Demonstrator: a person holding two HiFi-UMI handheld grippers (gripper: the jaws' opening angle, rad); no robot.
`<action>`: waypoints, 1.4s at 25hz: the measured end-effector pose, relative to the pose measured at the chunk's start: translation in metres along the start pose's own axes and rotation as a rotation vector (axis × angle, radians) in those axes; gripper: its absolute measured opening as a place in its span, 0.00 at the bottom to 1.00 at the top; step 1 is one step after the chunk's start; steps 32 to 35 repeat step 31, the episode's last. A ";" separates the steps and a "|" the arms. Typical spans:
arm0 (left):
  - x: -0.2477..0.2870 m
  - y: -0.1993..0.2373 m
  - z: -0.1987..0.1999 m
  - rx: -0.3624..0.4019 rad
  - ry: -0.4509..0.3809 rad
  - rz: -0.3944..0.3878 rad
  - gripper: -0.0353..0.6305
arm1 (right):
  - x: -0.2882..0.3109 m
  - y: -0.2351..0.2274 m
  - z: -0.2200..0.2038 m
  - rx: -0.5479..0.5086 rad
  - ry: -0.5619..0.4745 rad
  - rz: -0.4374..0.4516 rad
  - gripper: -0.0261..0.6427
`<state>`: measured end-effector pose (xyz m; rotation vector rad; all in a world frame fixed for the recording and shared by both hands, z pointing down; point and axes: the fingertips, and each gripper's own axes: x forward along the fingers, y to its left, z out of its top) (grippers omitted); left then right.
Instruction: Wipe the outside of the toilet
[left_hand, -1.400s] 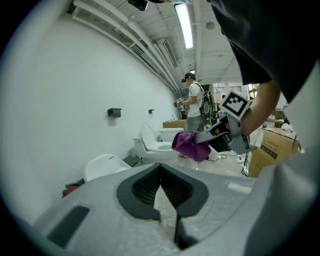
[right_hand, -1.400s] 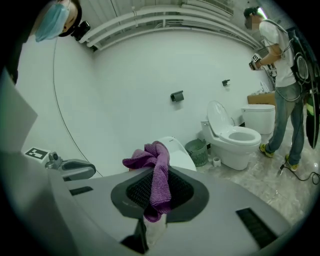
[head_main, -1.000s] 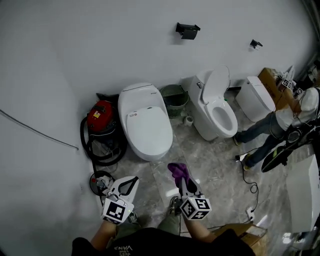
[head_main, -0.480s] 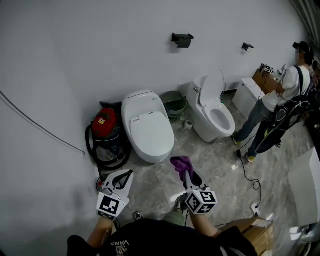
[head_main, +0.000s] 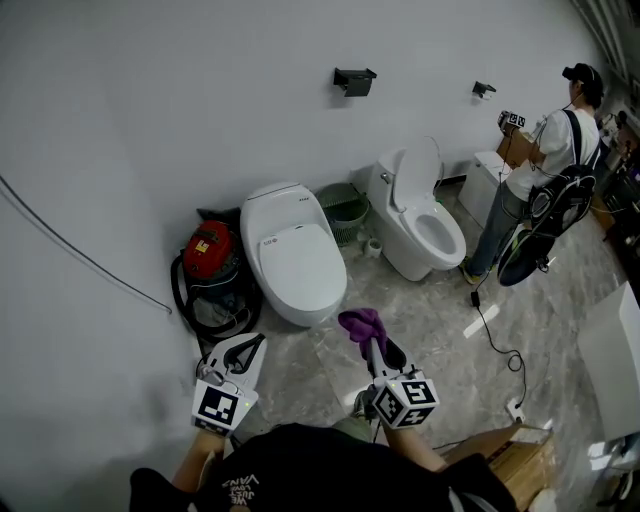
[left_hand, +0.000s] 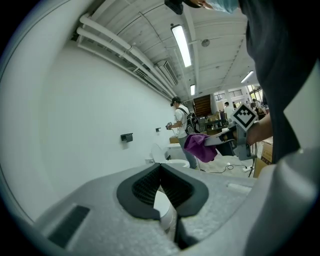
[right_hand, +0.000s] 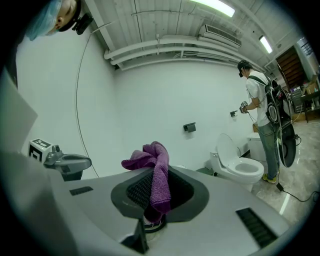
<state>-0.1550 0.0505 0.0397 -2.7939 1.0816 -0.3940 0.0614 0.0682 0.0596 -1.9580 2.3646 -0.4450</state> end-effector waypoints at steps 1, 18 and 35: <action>0.001 -0.001 0.001 0.002 -0.003 -0.005 0.06 | -0.001 0.001 0.000 -0.001 0.000 0.001 0.10; -0.004 -0.007 0.005 -0.024 -0.030 -0.009 0.06 | -0.011 0.014 -0.002 -0.021 0.002 0.013 0.10; -0.003 -0.014 0.000 -0.040 -0.046 -0.010 0.06 | -0.009 0.012 -0.010 -0.023 0.015 0.020 0.10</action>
